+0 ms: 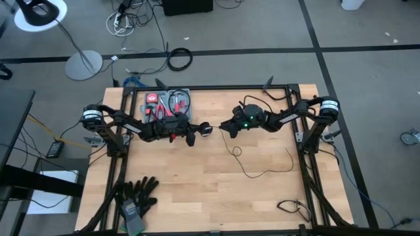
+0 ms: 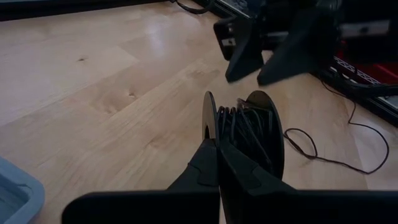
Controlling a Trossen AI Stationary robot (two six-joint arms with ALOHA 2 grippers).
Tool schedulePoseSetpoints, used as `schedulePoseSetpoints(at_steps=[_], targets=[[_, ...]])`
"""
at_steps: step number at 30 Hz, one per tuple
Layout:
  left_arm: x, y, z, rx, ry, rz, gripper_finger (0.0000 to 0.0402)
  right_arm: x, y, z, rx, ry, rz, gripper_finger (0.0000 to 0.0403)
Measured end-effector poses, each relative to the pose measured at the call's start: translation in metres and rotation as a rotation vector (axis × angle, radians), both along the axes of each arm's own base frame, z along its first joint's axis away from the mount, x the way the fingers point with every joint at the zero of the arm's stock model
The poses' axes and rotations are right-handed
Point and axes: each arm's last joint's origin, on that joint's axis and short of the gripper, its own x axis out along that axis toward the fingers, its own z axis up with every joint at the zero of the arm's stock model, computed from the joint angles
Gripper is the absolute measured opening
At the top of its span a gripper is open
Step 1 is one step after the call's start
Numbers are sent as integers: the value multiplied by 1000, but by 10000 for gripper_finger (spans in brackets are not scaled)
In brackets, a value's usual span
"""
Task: Coil cords
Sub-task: Coil the black wire onto the spool
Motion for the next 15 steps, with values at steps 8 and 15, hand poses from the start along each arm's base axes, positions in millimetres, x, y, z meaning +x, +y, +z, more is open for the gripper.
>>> schedulePoseSetpoints(at_steps=[8,15], targets=[[0,0,0,0,0,0,0,0,10,-7,27,70,31,174],[0,0,0,-1,-2,0,0,1,21,-11,48,120,63,148]])
